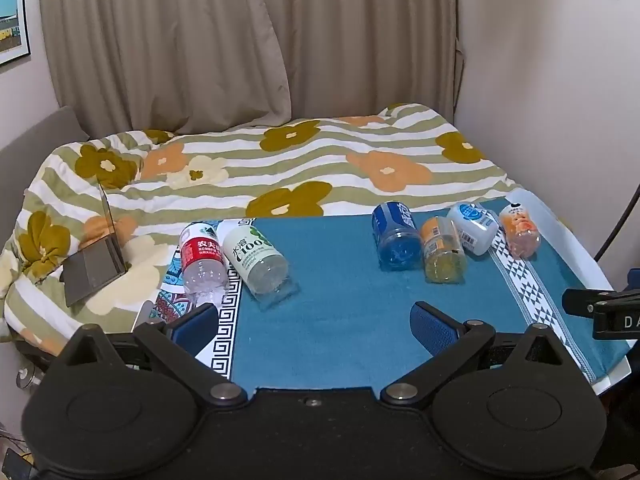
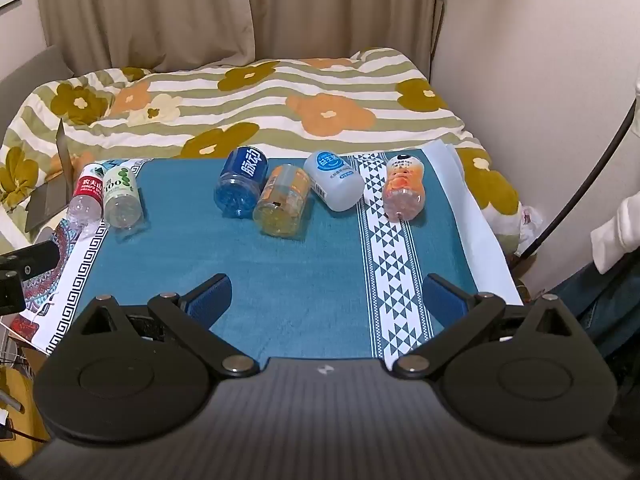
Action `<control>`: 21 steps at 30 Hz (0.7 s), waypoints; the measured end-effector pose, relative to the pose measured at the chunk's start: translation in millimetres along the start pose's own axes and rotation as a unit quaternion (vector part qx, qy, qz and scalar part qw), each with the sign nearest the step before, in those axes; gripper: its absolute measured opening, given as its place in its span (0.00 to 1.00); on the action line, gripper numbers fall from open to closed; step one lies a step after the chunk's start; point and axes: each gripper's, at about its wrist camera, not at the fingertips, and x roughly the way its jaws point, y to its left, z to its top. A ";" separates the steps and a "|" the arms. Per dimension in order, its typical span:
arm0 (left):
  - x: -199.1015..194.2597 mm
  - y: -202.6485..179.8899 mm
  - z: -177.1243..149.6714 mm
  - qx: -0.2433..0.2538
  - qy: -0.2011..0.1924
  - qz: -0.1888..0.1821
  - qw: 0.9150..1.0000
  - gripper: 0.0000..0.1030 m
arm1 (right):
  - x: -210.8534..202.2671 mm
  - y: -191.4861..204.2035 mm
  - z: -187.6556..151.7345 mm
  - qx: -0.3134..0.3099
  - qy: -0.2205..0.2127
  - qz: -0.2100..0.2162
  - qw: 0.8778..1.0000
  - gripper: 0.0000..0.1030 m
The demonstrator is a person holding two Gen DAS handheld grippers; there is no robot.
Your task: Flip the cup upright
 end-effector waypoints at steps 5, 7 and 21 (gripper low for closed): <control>-3.3 -5.7 0.3 0.008 -0.007 0.015 1.000 1.00 | 1.7 0.3 0.3 0.000 0.000 0.000 1.000 1.00; 0.3 2.4 2.0 0.002 0.000 0.005 1.000 1.00 | 2.4 0.1 0.4 0.000 -0.001 0.001 1.000 1.00; -2.0 -4.0 2.3 0.000 -0.010 0.011 1.000 1.00 | 3.7 -0.7 0.7 -0.002 0.003 -0.003 1.000 1.00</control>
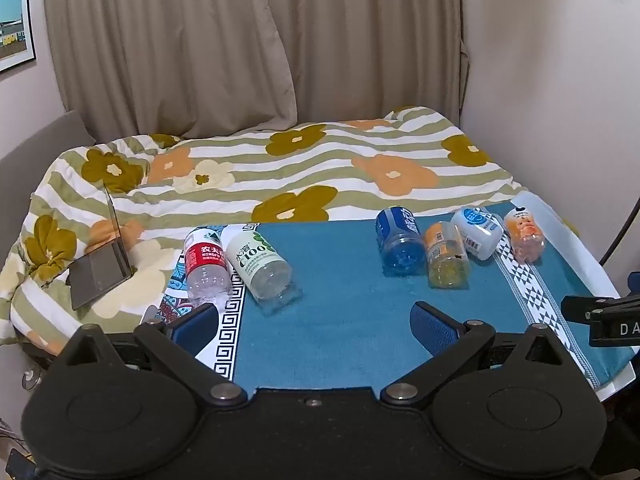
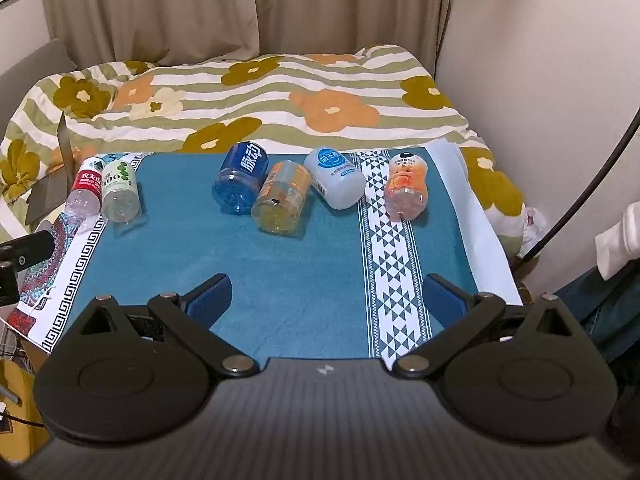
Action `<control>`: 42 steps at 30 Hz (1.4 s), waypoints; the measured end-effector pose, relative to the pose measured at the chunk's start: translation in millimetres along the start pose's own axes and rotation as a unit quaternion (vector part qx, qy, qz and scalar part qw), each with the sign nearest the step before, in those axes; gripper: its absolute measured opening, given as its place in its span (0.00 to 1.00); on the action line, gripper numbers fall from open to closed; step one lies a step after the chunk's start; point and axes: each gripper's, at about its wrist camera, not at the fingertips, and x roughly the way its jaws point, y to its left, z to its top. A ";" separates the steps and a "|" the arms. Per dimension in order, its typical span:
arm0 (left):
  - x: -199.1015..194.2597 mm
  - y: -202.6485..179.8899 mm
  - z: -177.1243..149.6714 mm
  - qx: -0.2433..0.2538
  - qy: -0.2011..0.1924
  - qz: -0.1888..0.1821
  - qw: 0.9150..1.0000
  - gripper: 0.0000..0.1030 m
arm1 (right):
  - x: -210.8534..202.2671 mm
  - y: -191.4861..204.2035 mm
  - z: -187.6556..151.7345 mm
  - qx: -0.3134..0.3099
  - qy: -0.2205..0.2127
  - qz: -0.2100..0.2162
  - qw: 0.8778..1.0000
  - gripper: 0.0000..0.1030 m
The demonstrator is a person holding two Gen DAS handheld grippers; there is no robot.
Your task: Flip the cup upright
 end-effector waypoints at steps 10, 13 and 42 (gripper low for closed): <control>-0.2 -0.3 -0.5 0.000 0.001 0.003 1.000 1.00 | 2.9 -1.7 -0.6 0.000 0.002 0.001 1.000 1.00; -0.4 0.1 -0.8 -0.001 0.001 0.003 1.000 1.00 | 2.9 -1.8 -0.7 0.000 0.003 0.001 1.000 1.00; 2.1 1.3 -1.1 0.000 0.002 0.002 1.000 1.00 | 4.1 -1.3 -1.8 -0.002 0.004 0.001 1.000 1.00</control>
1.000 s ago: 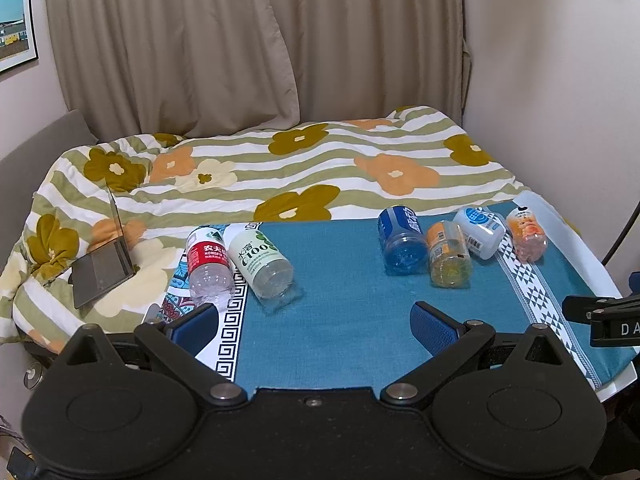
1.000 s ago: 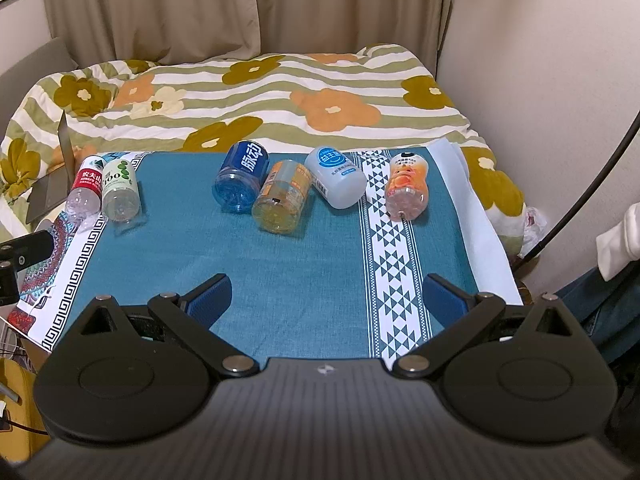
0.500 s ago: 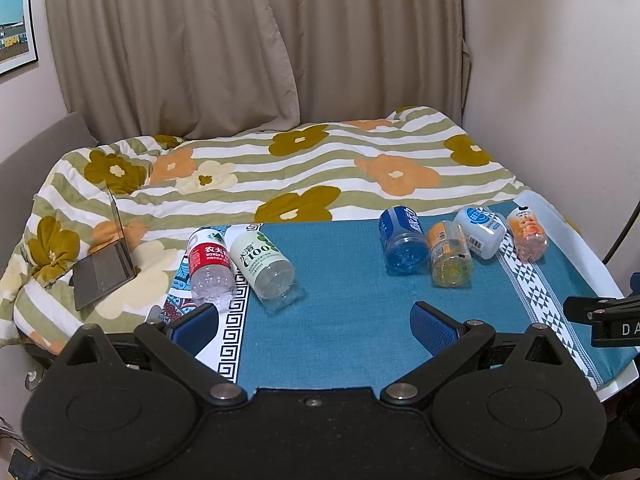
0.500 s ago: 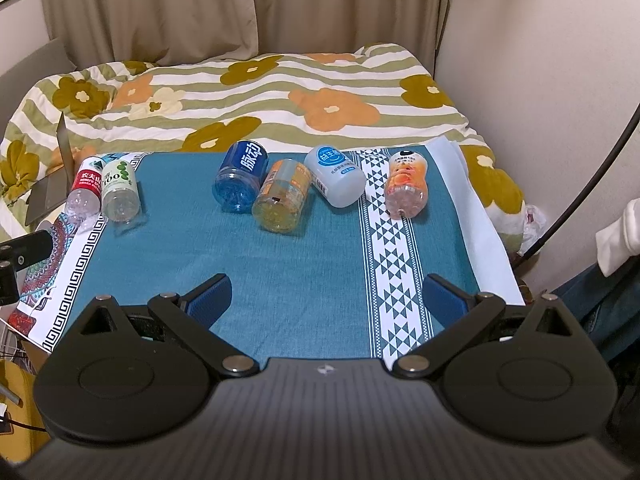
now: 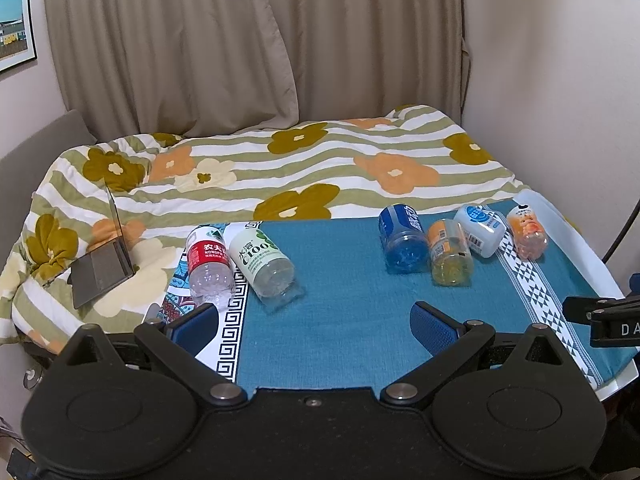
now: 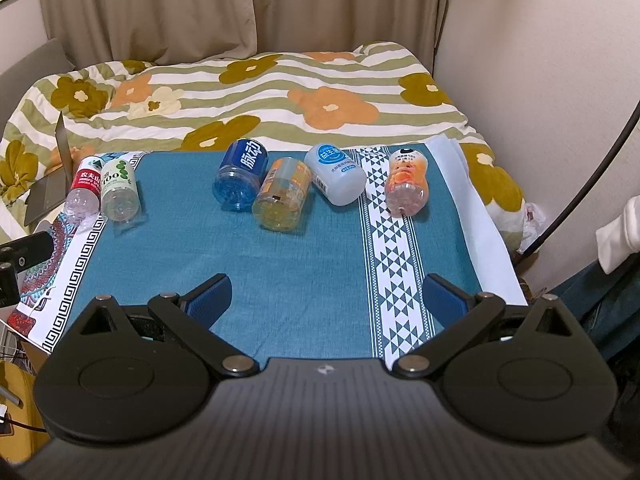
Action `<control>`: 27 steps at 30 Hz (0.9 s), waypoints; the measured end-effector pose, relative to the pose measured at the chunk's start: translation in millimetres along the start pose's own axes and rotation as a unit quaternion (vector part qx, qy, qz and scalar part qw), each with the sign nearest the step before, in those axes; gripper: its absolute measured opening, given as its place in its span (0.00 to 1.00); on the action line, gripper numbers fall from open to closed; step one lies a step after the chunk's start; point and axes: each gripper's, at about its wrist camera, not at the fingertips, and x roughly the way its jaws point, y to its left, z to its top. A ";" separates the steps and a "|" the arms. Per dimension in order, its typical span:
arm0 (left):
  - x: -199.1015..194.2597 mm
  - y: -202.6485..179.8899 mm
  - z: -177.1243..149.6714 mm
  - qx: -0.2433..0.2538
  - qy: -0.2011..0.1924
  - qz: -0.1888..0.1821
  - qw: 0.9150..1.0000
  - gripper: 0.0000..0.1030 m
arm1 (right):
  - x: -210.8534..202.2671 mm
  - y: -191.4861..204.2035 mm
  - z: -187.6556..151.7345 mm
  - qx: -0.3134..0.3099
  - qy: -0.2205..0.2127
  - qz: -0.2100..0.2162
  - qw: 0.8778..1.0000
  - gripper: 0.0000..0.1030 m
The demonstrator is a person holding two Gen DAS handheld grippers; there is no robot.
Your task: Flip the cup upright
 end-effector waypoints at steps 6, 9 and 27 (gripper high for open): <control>0.4 -1.0 -0.5 0.002 -0.002 0.000 1.000 1.00 | -0.1 -0.1 0.1 0.000 0.000 0.000 1.000 1.00; 0.4 -1.8 -0.4 0.003 -0.002 0.001 1.000 1.00 | 0.0 -0.1 0.3 0.000 0.000 0.000 1.000 1.00; 0.6 -2.4 3.5 0.004 -0.003 0.001 1.000 1.00 | 3.5 2.1 -0.2 -0.001 0.001 0.001 1.000 1.00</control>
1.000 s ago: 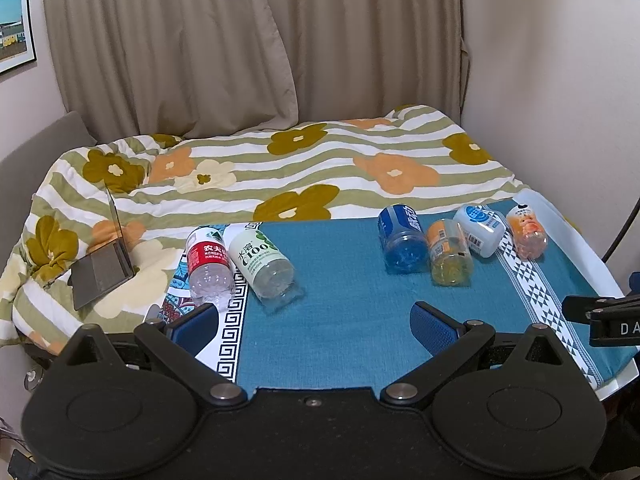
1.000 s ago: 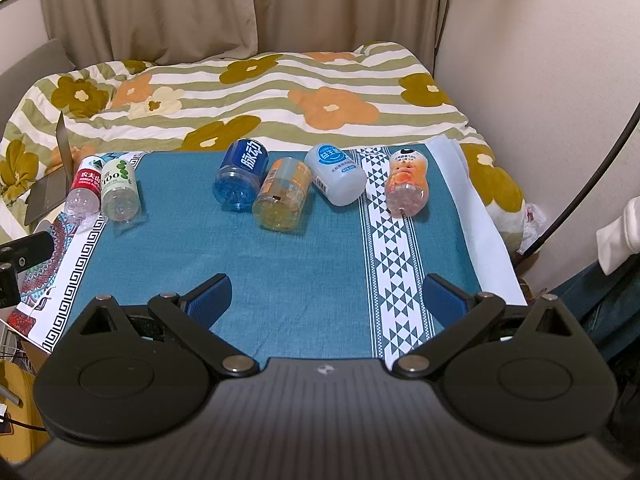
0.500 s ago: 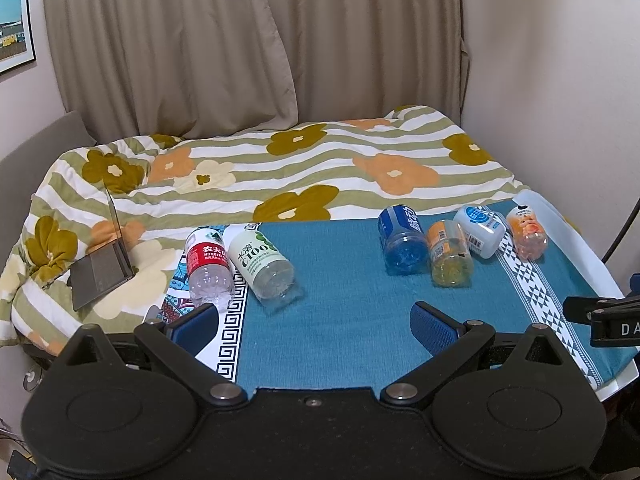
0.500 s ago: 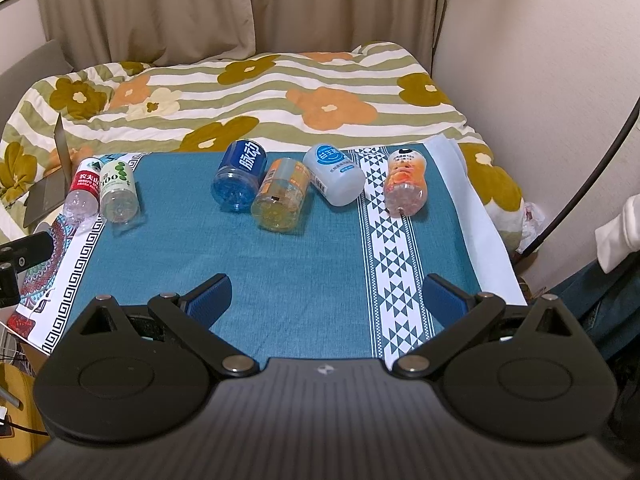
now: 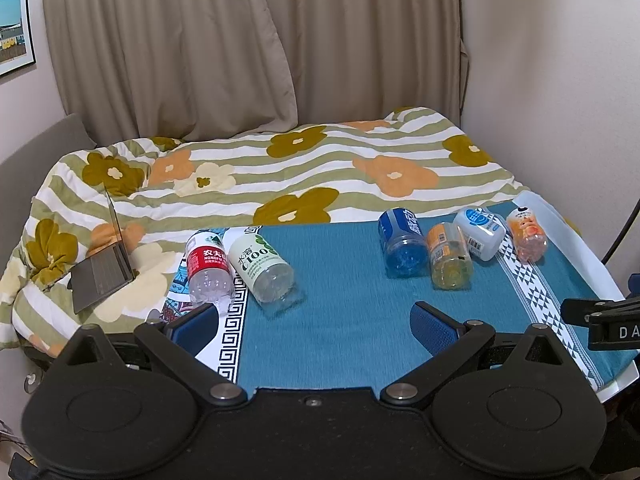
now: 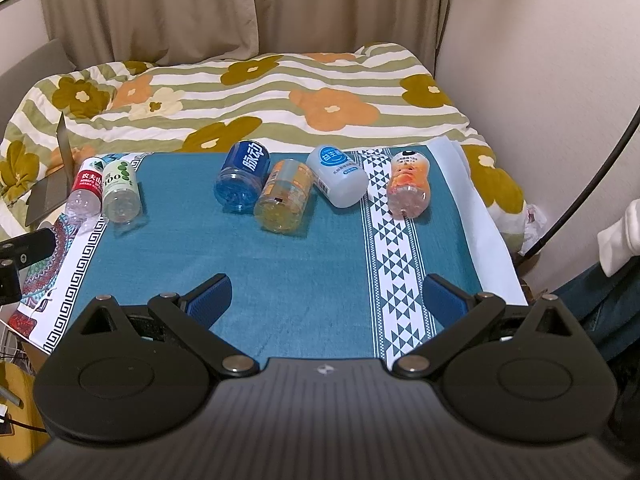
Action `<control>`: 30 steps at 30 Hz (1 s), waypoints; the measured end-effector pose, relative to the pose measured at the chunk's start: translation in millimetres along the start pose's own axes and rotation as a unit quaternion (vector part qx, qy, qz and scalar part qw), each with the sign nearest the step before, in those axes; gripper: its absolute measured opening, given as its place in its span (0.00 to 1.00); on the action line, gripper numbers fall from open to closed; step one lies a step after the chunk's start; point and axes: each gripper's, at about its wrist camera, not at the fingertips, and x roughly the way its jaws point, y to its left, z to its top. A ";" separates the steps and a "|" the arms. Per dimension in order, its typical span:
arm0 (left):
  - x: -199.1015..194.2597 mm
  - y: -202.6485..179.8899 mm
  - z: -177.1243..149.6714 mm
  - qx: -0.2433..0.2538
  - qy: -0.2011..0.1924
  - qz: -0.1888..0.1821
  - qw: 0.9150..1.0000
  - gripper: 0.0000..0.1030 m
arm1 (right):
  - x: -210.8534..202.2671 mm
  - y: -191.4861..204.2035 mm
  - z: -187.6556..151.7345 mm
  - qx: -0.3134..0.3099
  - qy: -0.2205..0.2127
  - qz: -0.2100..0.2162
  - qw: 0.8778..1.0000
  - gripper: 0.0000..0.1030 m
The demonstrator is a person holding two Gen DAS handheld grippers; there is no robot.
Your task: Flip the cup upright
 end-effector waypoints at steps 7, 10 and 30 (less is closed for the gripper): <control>0.5 -0.6 1.5 -0.001 0.004 0.001 1.000 1.00 | 0.1 -0.8 1.5 0.000 0.000 0.000 1.000 1.00; 2.8 -4.6 7.3 -0.004 0.008 0.003 1.000 1.00 | 1.4 -2.6 4.4 0.000 0.000 0.006 1.000 1.00; 62.3 -54.2 8.7 -0.062 0.083 0.094 0.990 1.00 | 150.1 -54.1 87.7 -0.170 -0.022 0.084 0.982 1.00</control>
